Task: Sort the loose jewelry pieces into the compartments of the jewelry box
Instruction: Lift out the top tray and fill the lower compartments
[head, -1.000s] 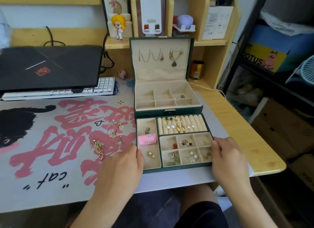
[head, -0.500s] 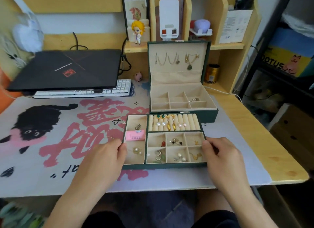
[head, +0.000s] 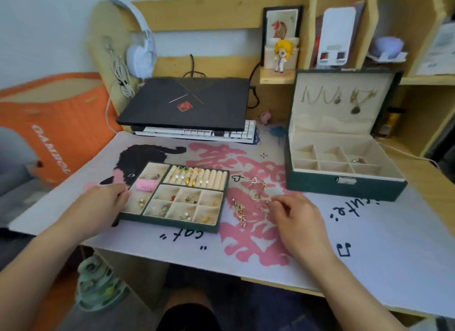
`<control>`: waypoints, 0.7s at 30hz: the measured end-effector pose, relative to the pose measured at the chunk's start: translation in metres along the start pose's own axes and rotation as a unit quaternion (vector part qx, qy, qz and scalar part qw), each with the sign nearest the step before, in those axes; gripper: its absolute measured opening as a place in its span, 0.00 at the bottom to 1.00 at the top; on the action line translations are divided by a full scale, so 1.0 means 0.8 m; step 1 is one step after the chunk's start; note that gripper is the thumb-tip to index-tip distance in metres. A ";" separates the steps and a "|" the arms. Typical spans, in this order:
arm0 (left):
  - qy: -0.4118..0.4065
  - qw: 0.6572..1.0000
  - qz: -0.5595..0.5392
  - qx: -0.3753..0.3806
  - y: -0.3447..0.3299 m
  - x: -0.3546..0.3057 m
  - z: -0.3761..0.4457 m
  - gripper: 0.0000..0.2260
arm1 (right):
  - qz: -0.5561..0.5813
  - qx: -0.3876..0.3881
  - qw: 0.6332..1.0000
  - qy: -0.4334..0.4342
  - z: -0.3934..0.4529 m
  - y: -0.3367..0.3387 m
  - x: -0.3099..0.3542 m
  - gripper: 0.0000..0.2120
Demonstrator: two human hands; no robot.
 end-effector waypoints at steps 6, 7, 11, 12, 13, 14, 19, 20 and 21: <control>0.051 0.998 0.009 0.021 0.006 0.041 0.038 0.17 | -0.023 0.007 1.000 -0.019 0.000 -0.009 -0.005 0.10; 0.058 0.998 0.010 0.028 0.004 0.044 0.042 0.17 | -0.028 0.008 0.999 -0.019 0.000 -0.011 -0.006 0.10; 0.096 0.995 0.000 0.015 -0.004 0.042 0.053 0.16 | -0.045 0.011 0.999 -0.014 0.000 -0.012 -0.005 0.10; 0.111 0.994 -0.001 0.003 -0.003 0.037 0.051 0.14 | -0.050 0.013 0.999 -0.012 0.000 -0.013 -0.005 0.10; 0.120 0.992 -0.008 -0.023 -0.001 0.026 0.048 0.13 | -0.052 0.014 0.998 -0.012 0.000 -0.012 -0.005 0.10; 0.121 0.990 -0.013 -0.067 0.004 0.011 0.040 0.11 | -0.048 0.014 0.999 -0.013 0.001 -0.012 -0.005 0.10; -0.053 0.984 -0.118 -0.124 -0.016 -0.163 -0.007 0.07 | -0.041 0.020 0.999 -0.019 0.005 -0.012 -0.006 0.10; -0.080 0.982 -0.160 -0.062 -0.035 -0.198 -0.004 0.07 | -0.040 0.021 0.999 -0.018 0.005 -0.012 -0.006 0.10; -0.101 0.976 -0.191 0.000 -0.053 -0.230 0.001 0.08 | -0.035 0.024 0.999 -0.019 0.004 -0.011 -0.006 0.10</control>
Point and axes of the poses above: each hand's wrist, its own z-axis towards the middle knuckle, its own y-axis out of the back of the hand, x = y × z, the point moved 5 cm from there along z, towards the middle knuckle, and after that the axes turned 12 degrees about -z, right-handed, at the moved point
